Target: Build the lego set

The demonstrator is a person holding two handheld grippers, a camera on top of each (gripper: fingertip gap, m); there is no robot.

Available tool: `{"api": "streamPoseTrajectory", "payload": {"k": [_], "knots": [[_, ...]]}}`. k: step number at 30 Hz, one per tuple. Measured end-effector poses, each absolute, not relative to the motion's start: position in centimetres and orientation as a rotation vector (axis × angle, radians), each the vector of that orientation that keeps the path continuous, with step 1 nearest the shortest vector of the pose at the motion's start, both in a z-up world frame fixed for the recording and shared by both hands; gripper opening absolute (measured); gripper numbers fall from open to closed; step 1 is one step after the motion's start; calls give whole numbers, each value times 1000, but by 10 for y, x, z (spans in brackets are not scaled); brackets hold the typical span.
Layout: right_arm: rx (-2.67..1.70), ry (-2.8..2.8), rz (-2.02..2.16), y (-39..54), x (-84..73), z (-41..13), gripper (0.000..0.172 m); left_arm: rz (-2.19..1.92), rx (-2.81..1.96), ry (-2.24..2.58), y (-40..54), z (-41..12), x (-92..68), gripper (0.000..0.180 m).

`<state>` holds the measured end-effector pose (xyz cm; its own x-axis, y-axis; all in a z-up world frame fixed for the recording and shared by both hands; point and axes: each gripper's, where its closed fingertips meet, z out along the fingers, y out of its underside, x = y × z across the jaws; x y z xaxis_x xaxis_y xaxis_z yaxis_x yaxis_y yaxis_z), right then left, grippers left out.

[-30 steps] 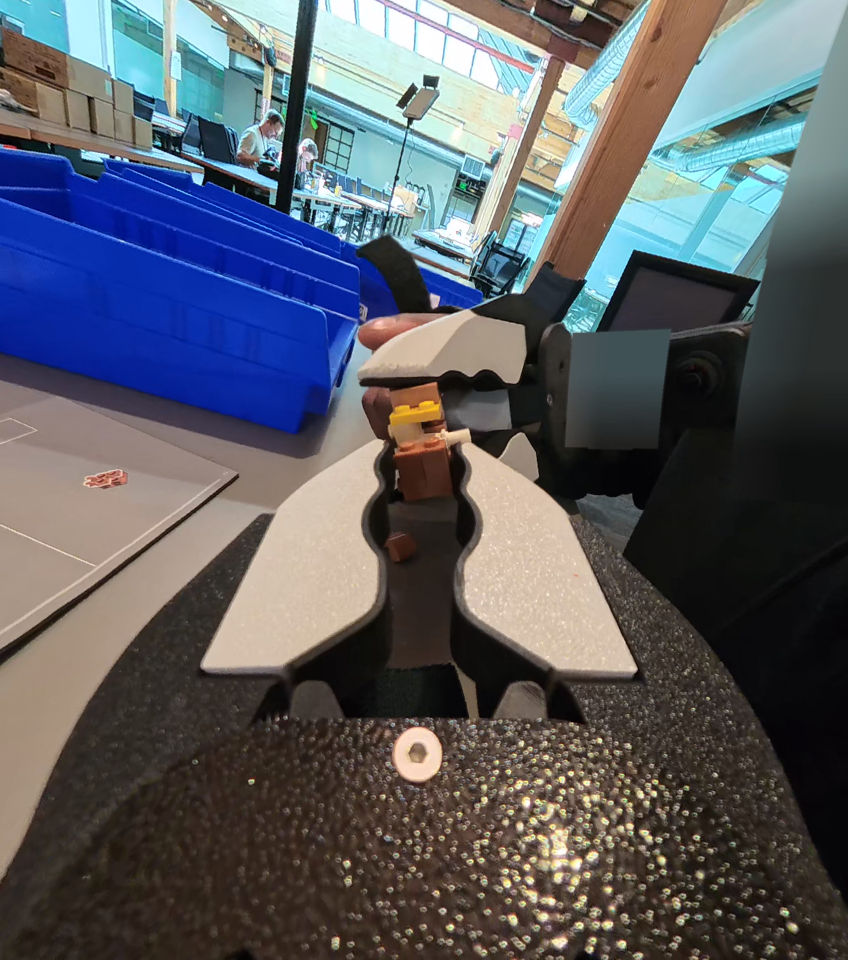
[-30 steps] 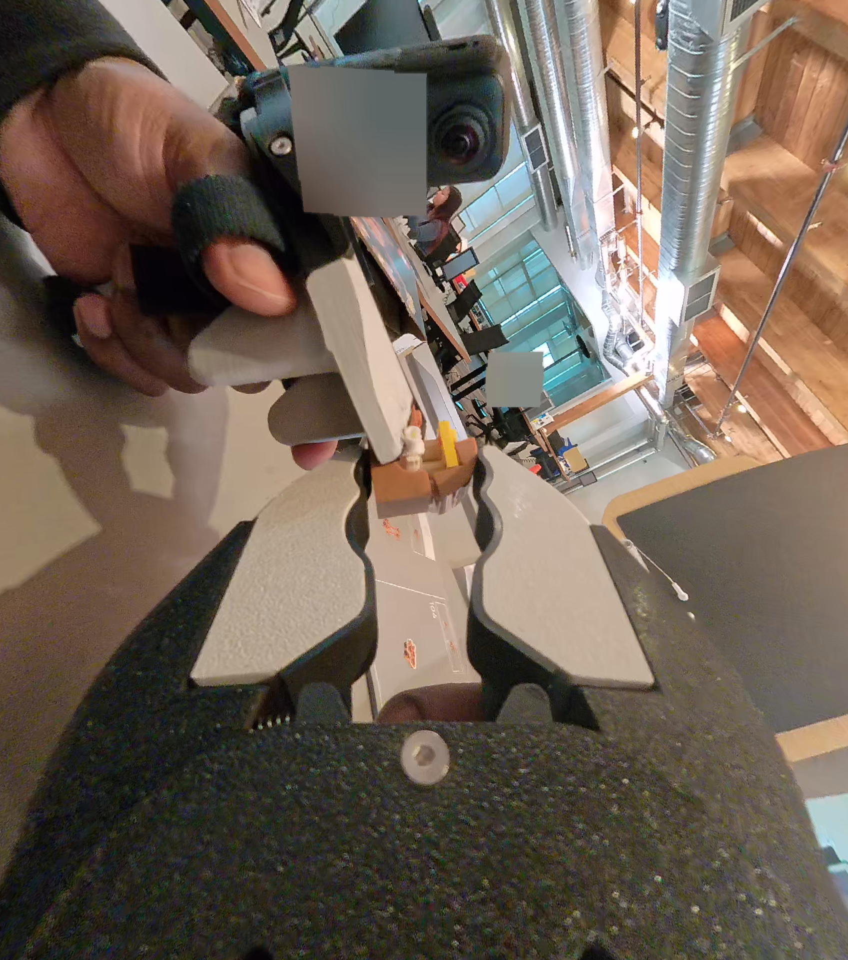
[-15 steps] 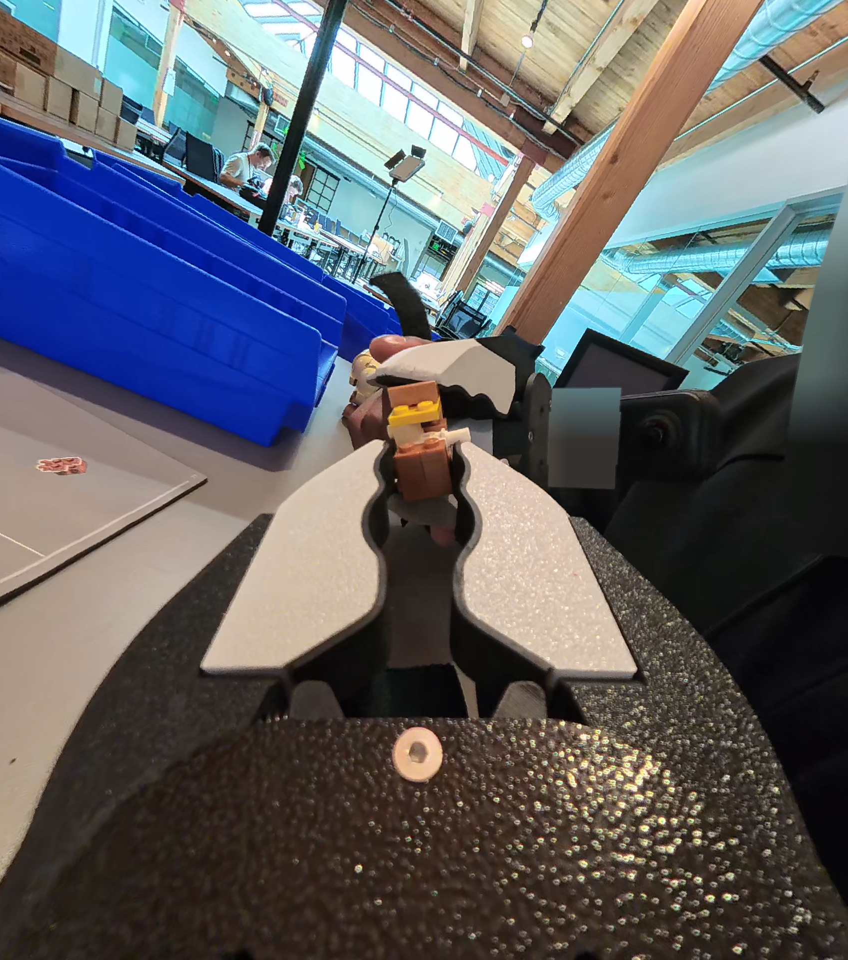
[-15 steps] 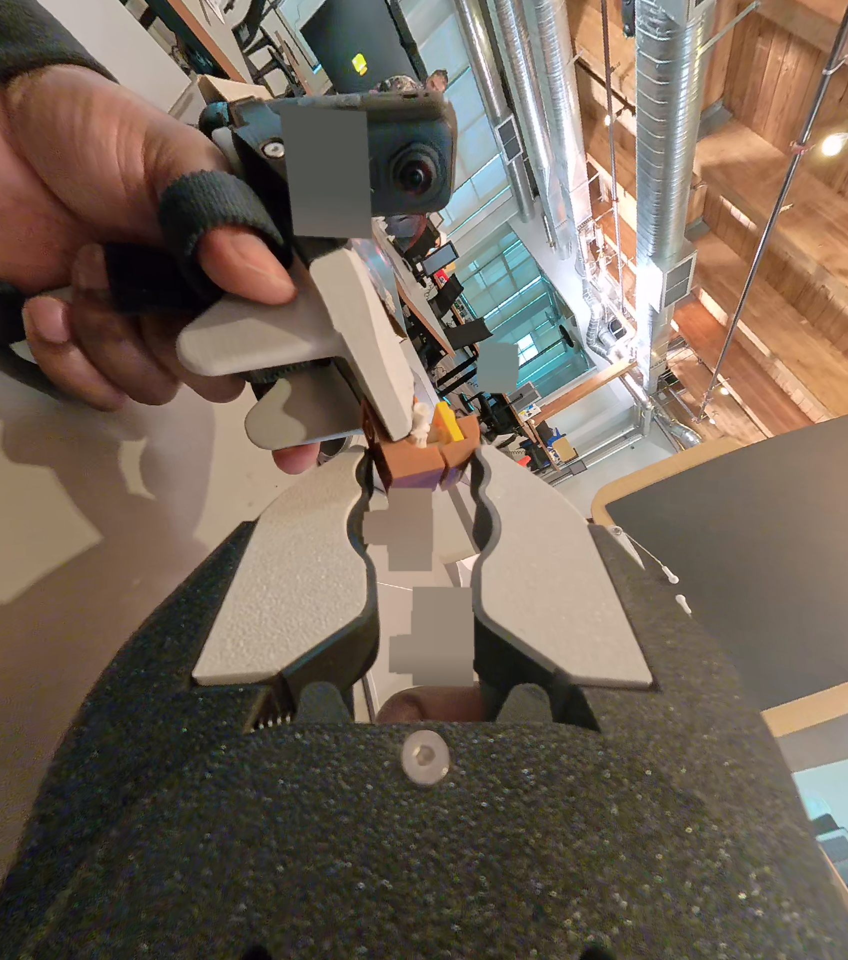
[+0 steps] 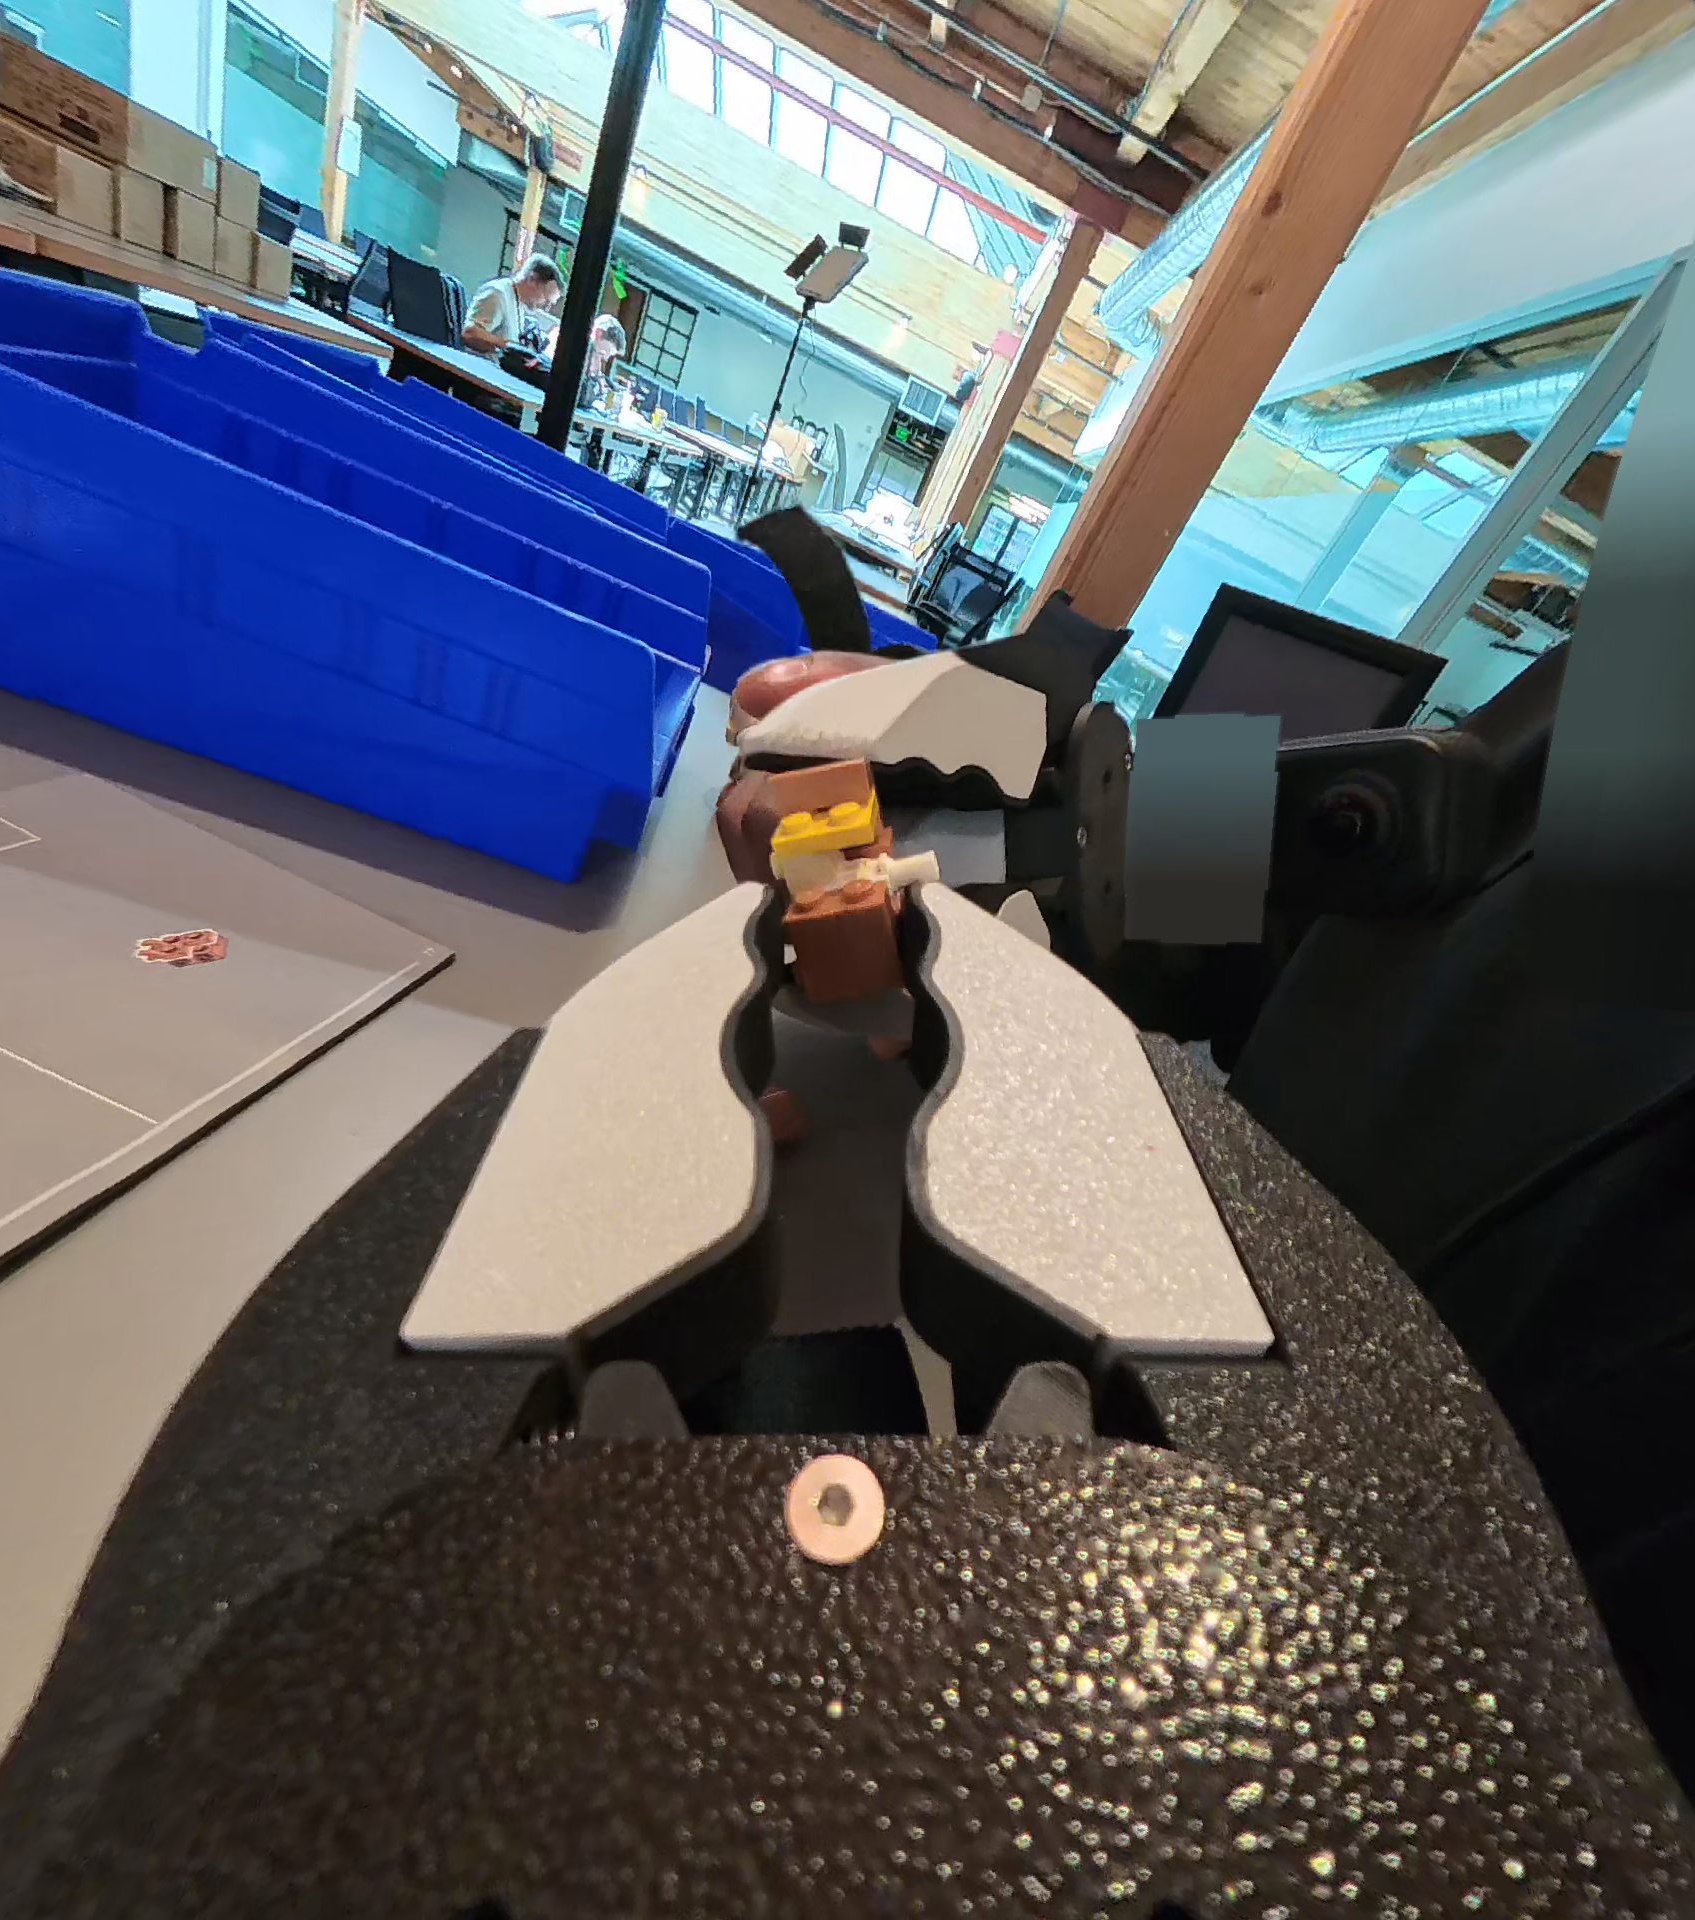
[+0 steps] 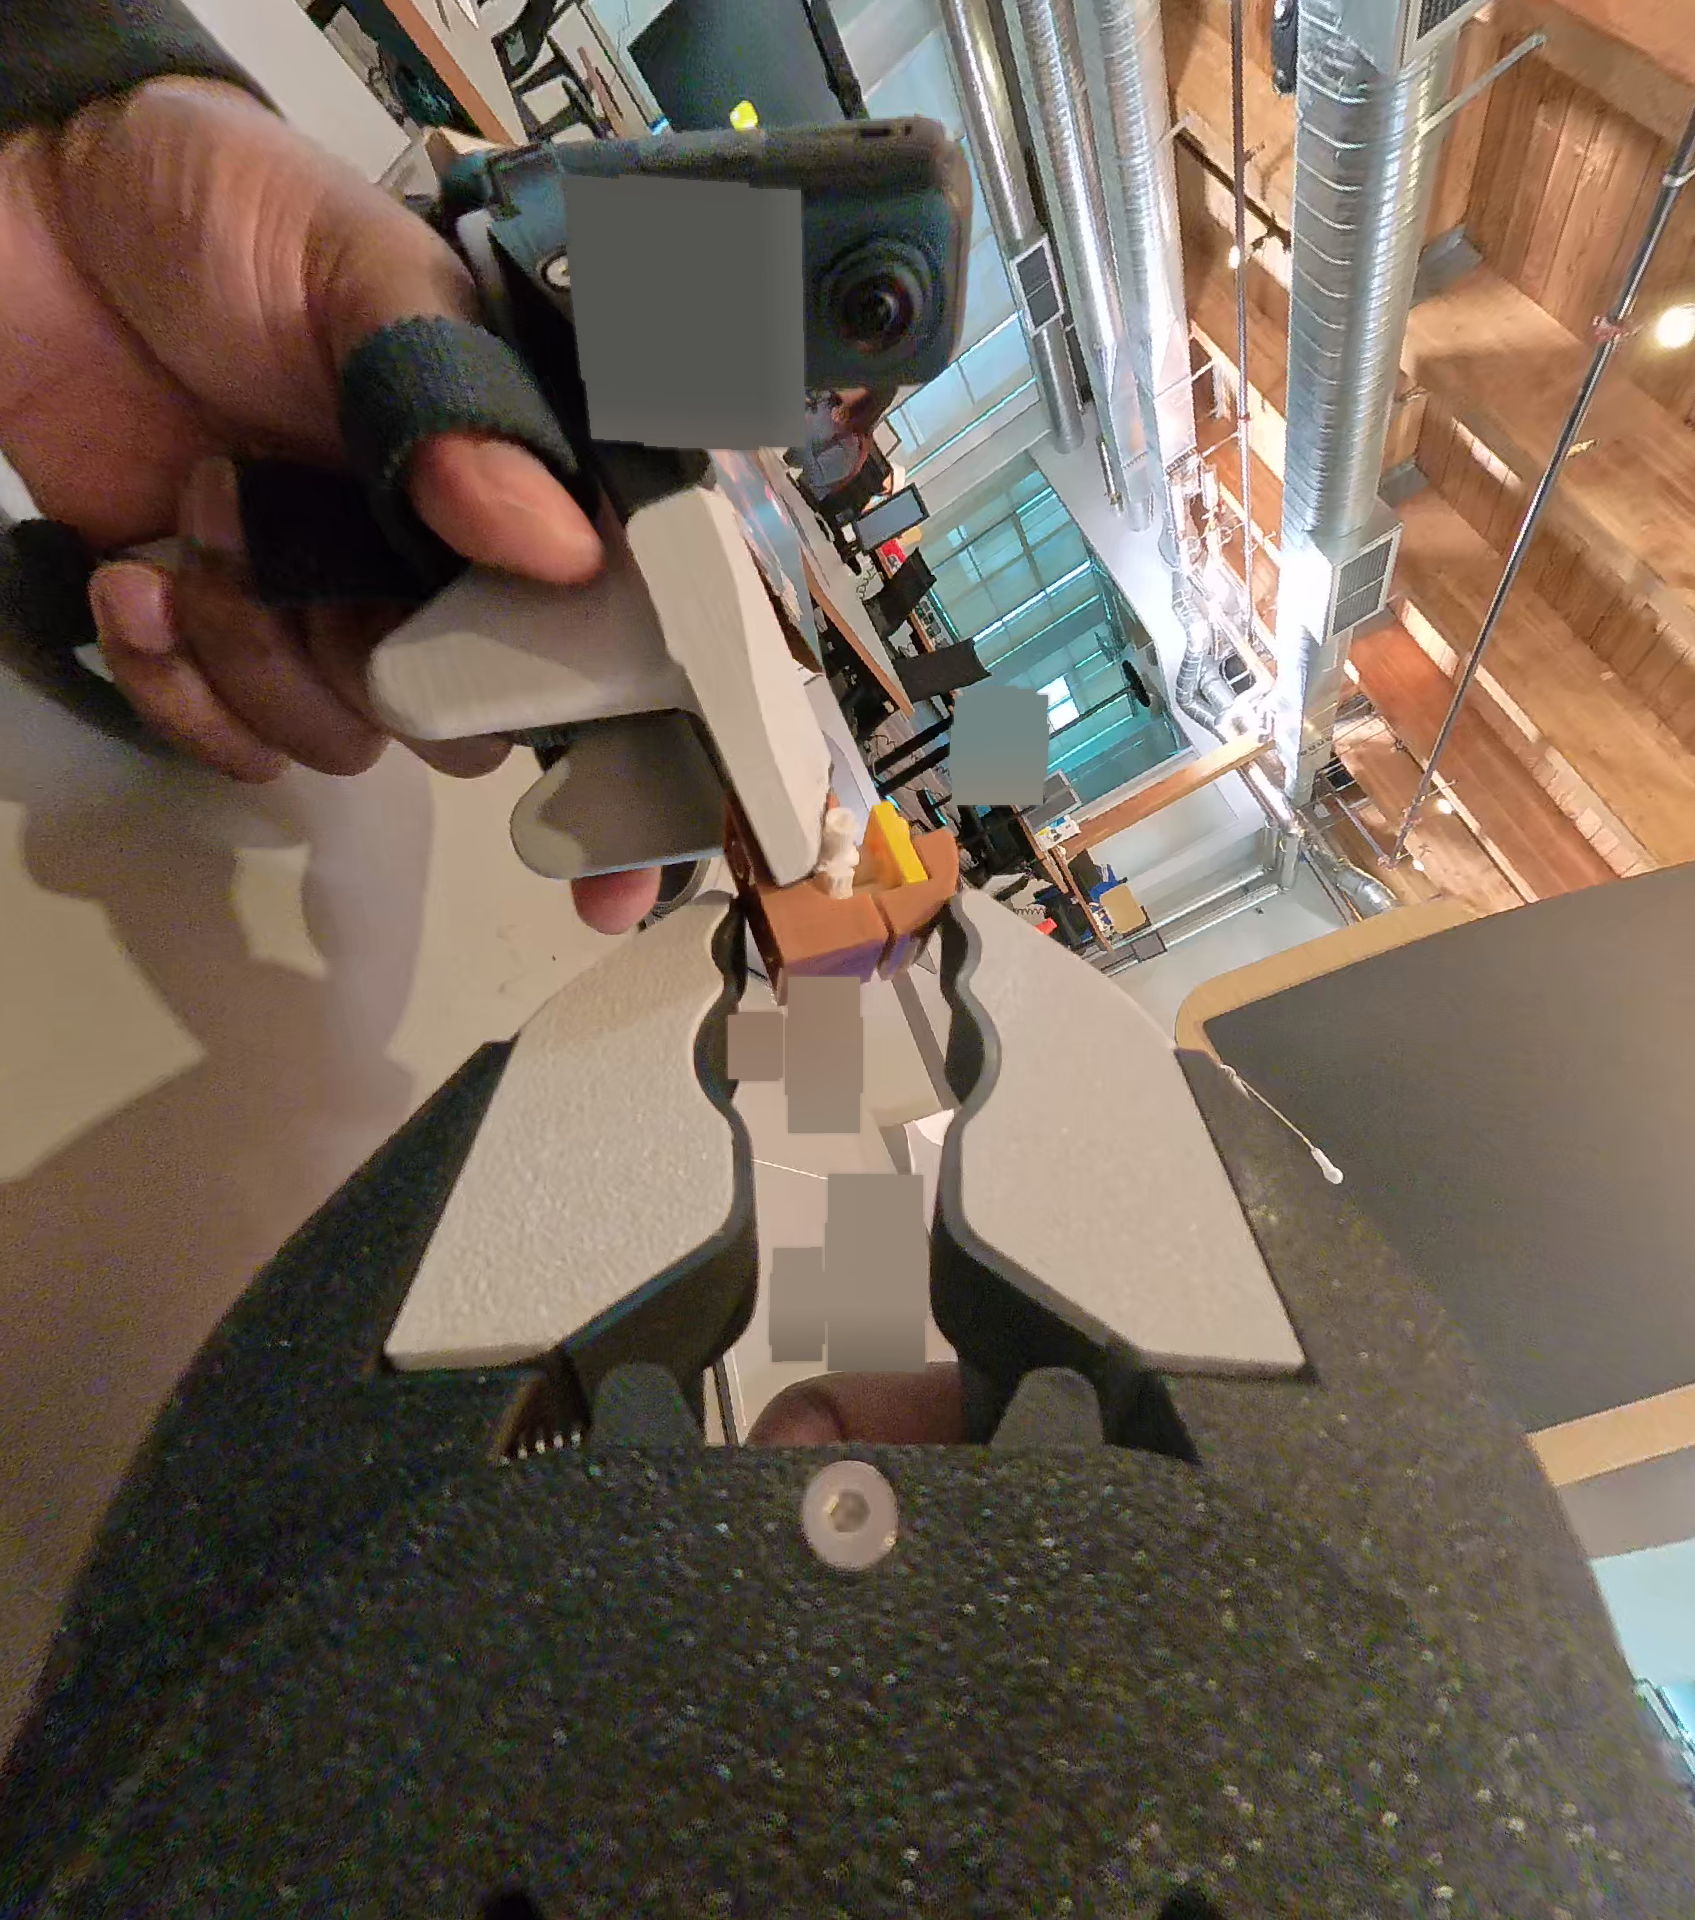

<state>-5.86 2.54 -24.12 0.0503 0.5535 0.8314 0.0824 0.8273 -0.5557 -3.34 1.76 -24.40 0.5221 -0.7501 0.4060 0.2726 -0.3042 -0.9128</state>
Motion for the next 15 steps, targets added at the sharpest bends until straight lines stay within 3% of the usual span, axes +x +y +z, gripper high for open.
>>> {"api": "streamPoseTrajectory", "payload": {"k": [10,15], "knots": [[-437,-1498,333,20,-59,-243,35,-992,-1647,523,15,-253,-29,31],[-418,-1491,343,17,-59,-242,35,-870,-1623,605,13,-254,-27,21]]}}
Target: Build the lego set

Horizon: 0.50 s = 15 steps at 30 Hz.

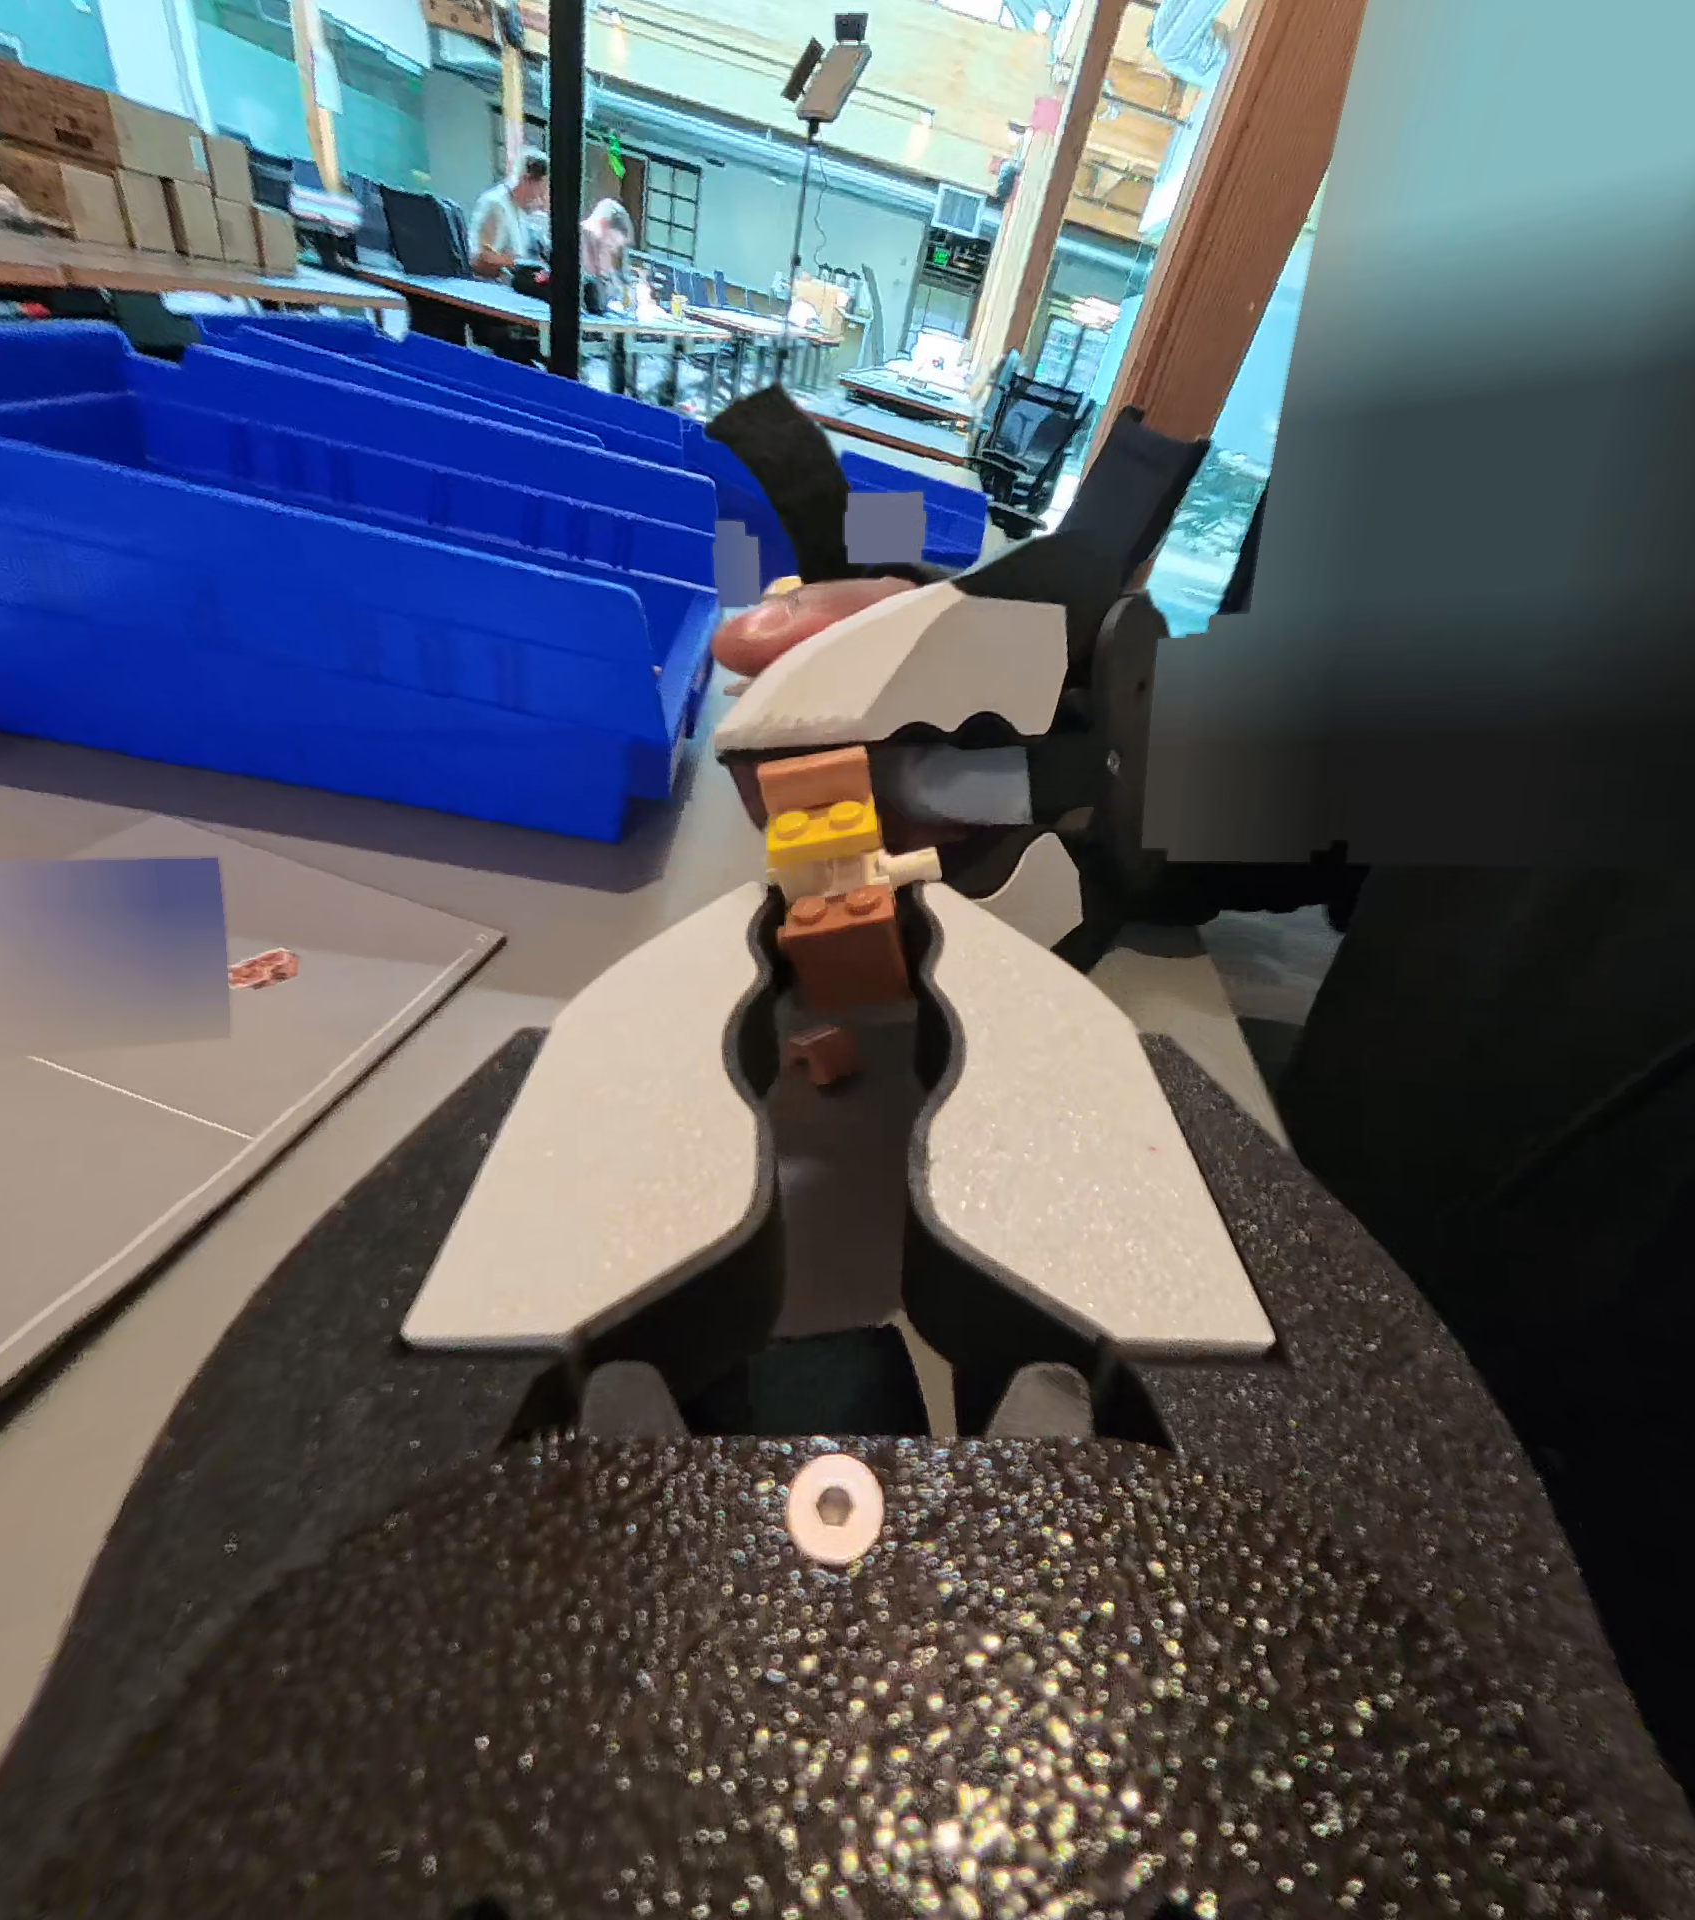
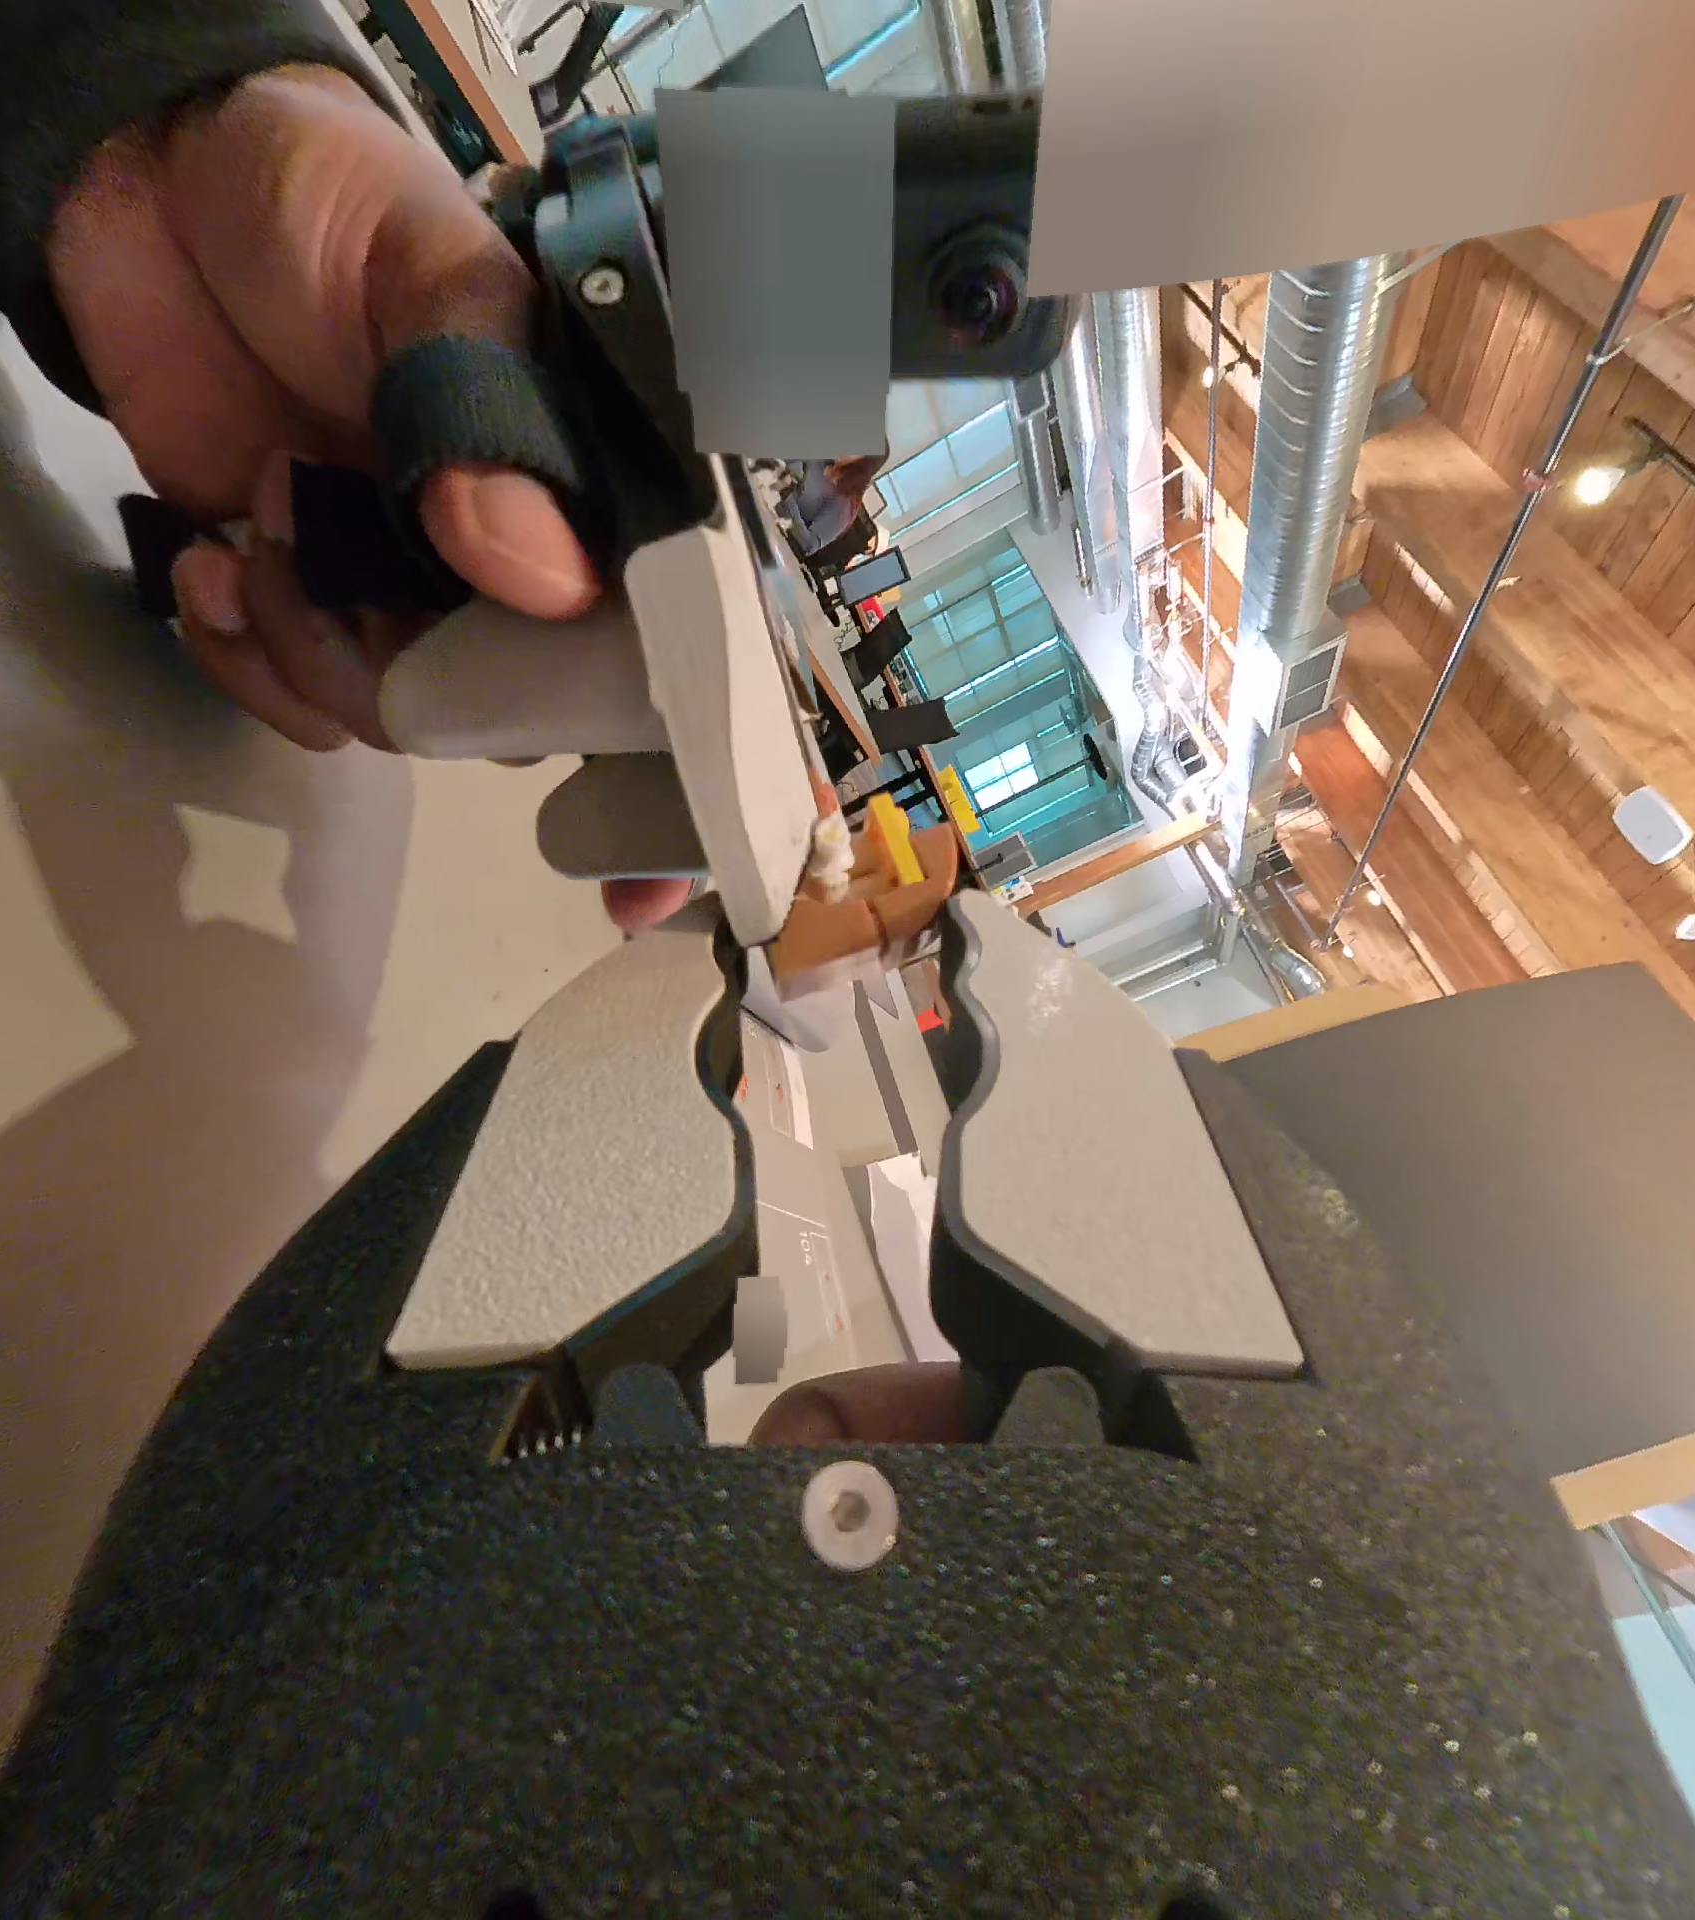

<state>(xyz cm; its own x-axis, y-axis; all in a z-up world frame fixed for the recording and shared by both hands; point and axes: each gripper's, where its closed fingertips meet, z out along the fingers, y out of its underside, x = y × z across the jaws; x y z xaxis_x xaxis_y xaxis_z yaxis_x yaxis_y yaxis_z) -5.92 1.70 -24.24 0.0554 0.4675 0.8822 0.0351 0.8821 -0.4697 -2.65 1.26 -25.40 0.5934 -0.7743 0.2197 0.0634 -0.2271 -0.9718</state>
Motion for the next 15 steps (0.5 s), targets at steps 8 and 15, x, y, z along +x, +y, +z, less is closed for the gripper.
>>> {"api": "streamPoseTrajectory", "payload": {"k": [8,15], "knots": [[-553,-1585,560,16,-54,-253,47,-532,-1548,659,19,-248,-47,20],[-1216,-1593,1473,8,-50,-243,51,-102,-1469,824,23,-256,-62,20]]}}
